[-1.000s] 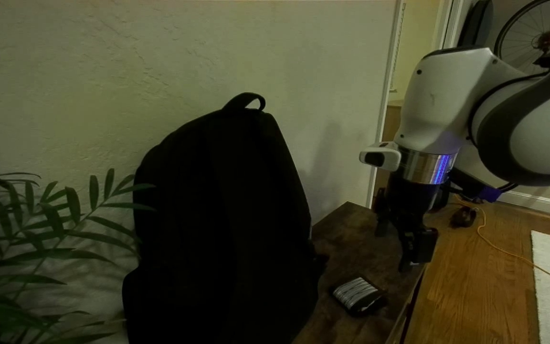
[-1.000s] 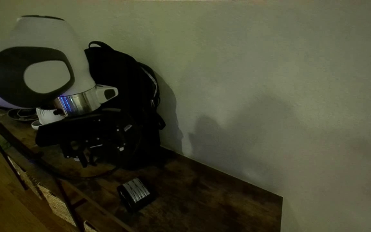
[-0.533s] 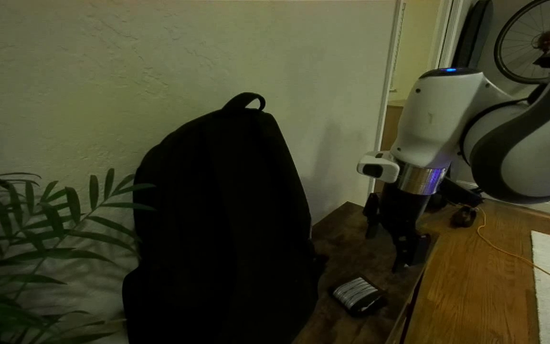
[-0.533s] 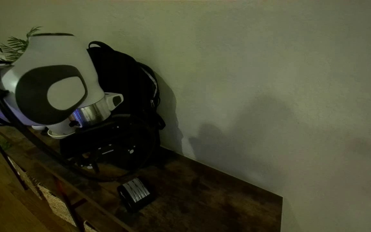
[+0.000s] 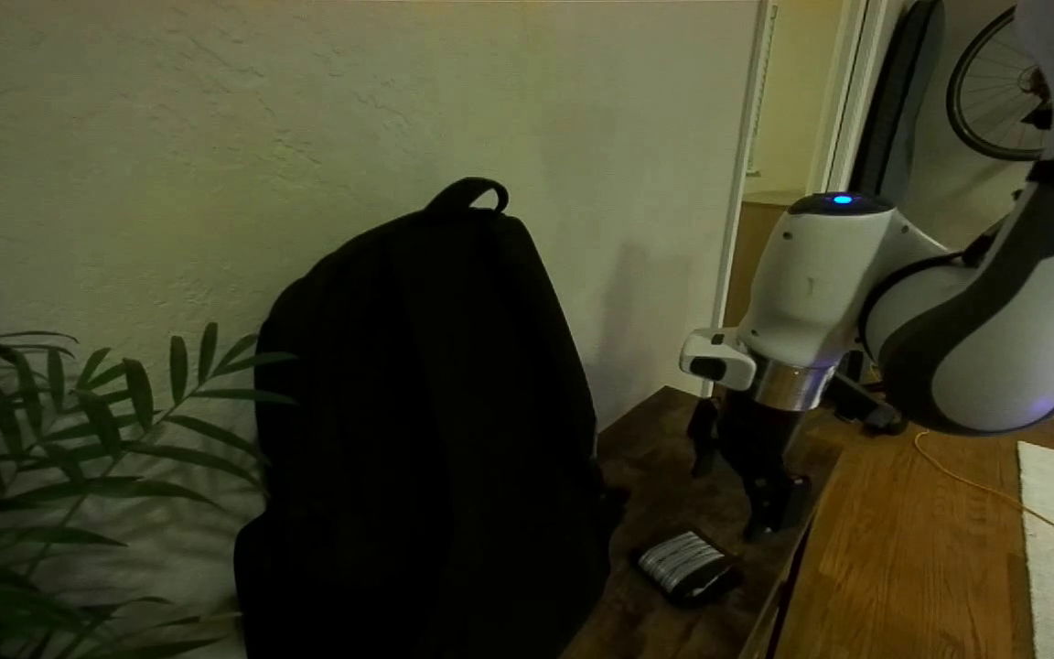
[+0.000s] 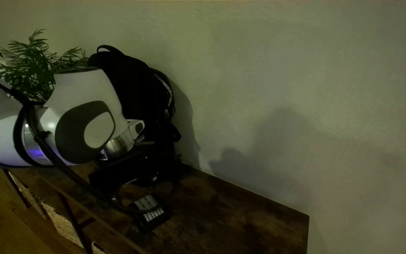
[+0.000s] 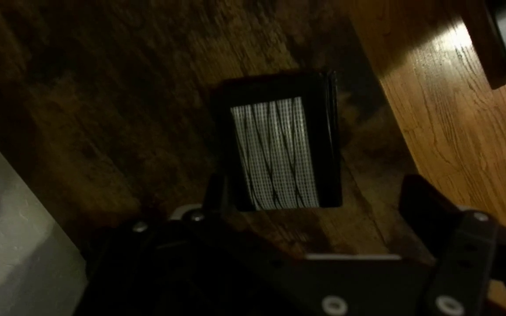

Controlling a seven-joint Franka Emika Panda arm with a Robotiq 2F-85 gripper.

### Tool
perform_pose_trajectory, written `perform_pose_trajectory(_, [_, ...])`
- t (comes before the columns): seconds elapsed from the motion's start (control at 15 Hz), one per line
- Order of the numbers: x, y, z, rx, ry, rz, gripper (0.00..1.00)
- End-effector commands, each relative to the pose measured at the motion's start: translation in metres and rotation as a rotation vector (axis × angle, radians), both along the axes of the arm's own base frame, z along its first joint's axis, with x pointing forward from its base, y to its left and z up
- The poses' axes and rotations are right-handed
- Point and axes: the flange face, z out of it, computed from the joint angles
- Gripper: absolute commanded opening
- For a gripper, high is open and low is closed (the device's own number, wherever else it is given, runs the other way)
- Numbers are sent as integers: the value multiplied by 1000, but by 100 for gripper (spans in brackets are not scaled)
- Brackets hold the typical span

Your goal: Put the black wallet in the black bag

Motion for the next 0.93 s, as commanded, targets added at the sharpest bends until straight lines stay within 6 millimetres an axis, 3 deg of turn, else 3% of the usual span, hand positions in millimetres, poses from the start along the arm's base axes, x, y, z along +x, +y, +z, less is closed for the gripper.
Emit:
perform_pose_trajectory(0.0, [6,-1,-14,-2,-31,38,100])
perform_pose_trajectory(0.87, [22,7,-63,-40,-18,90,100])
